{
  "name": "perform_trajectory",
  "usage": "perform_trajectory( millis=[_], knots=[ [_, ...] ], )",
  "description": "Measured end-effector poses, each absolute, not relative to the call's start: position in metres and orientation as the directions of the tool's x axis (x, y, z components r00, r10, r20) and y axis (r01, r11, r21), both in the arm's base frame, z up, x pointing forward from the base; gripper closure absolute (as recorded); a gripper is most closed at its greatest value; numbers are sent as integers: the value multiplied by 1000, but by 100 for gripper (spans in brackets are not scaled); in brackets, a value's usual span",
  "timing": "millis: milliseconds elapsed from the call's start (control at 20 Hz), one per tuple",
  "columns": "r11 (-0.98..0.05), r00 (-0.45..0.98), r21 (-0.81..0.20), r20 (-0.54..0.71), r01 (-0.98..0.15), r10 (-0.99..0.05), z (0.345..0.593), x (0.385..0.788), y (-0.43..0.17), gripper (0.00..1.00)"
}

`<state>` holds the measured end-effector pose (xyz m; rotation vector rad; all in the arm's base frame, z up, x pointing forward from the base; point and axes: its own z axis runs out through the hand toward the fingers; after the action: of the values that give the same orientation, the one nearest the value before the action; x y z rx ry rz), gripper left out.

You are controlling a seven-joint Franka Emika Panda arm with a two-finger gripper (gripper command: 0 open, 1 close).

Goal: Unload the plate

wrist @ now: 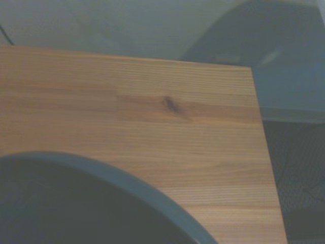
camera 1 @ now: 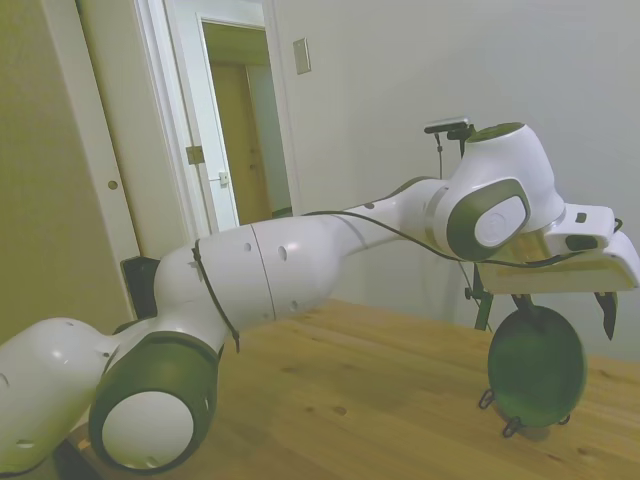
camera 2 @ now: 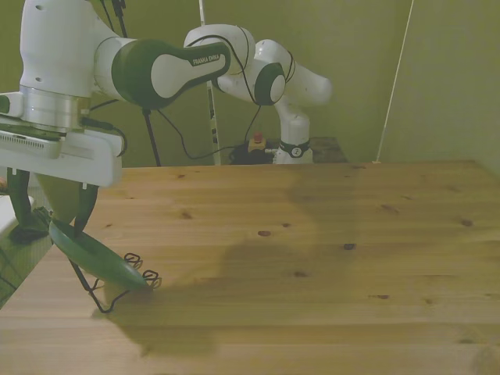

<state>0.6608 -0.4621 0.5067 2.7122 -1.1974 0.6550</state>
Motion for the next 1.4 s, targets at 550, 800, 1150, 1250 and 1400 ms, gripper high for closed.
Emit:
perform_trajectory(
  millis=[550,800,1150,1250,1400],
  knots=[
    [-761,679,-9,445,-648,-583,503,654,-477,100],
    [-771,691,5,448,-636,-567,497,654,-480,100],
    [-780,698,2,450,-625,-558,494,656,-479,100],
    [-782,698,0,452,-623,-556,495,657,-479,100],
    [-786,698,-4,458,-618,-551,499,657,-477,100]
  ],
)
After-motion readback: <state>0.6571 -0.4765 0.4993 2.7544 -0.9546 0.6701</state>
